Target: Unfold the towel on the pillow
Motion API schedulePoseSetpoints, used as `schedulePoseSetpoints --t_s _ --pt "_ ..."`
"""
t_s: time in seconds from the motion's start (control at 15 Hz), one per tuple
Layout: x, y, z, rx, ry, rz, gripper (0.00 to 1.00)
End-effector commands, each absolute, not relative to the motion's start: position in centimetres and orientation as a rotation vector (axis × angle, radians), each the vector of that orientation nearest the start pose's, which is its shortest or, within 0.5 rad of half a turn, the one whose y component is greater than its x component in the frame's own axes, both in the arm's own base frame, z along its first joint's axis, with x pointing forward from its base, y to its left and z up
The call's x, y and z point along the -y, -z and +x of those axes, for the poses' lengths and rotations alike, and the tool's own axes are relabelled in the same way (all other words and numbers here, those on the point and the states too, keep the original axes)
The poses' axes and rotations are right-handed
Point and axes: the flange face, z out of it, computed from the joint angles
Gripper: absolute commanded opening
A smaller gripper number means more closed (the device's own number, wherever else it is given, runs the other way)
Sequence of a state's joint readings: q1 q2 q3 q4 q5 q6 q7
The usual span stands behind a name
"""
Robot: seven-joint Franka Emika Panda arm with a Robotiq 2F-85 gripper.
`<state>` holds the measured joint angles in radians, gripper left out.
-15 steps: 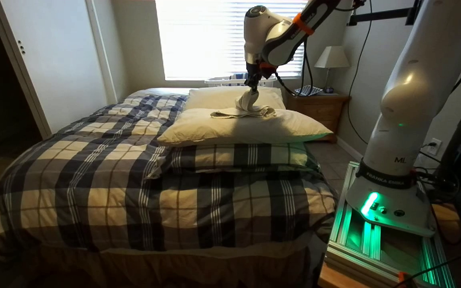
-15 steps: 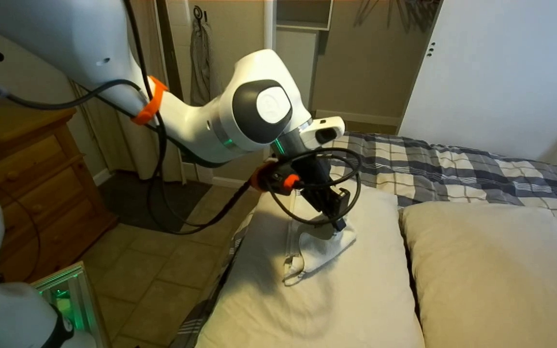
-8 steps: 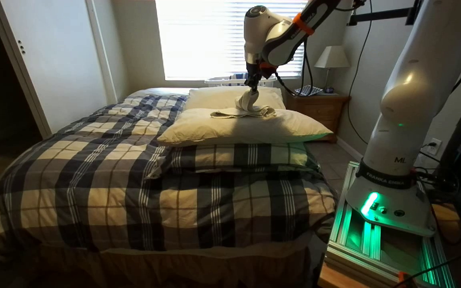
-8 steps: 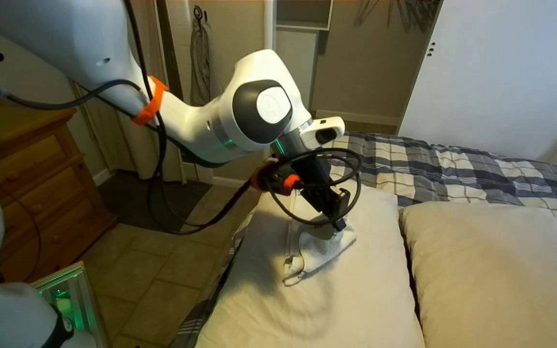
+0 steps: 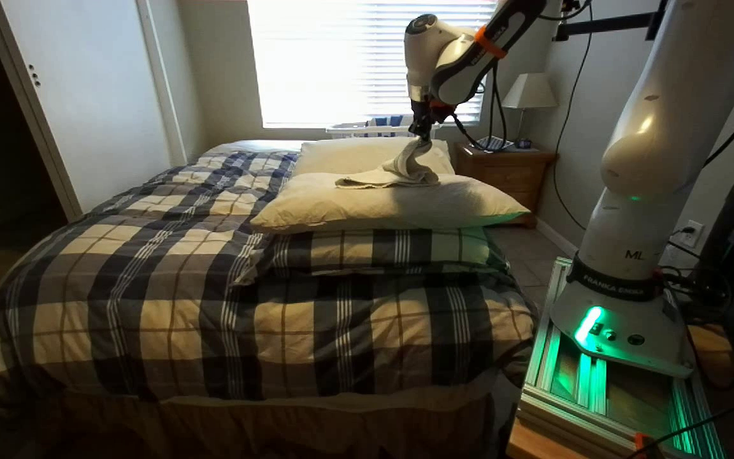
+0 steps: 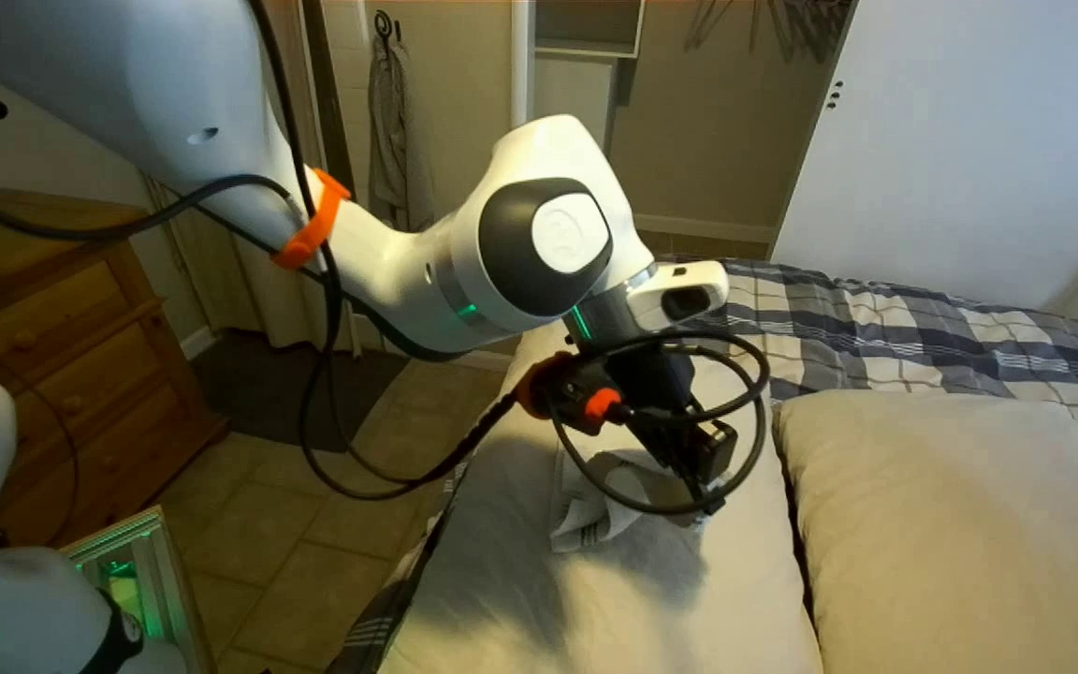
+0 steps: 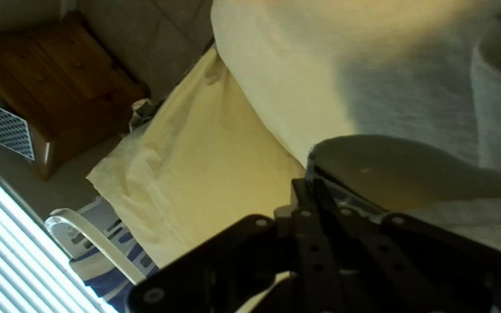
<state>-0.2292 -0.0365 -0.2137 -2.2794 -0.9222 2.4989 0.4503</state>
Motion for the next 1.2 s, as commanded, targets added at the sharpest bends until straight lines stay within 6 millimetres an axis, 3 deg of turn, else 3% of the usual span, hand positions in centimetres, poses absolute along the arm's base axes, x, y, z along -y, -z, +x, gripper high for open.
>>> schedulePoseSetpoints --t_s 0.0,0.4,0.6,1.0,1.07,1.13 --pt "26.1 -38.9 48.0 0.284 -0.281 2.419 0.01" --pt "29.9 -36.6 46.9 0.295 -0.21 2.343 0.01" --pt "32.0 -36.4 46.9 0.335 -0.23 2.284 0.01" --pt "34.1 -34.7 47.1 0.391 -0.224 2.231 0.01" --pt "34.2 -34.4 47.1 0.393 -0.219 2.225 0.28" --pt "34.3 -34.3 47.2 0.405 -0.213 2.223 0.29"
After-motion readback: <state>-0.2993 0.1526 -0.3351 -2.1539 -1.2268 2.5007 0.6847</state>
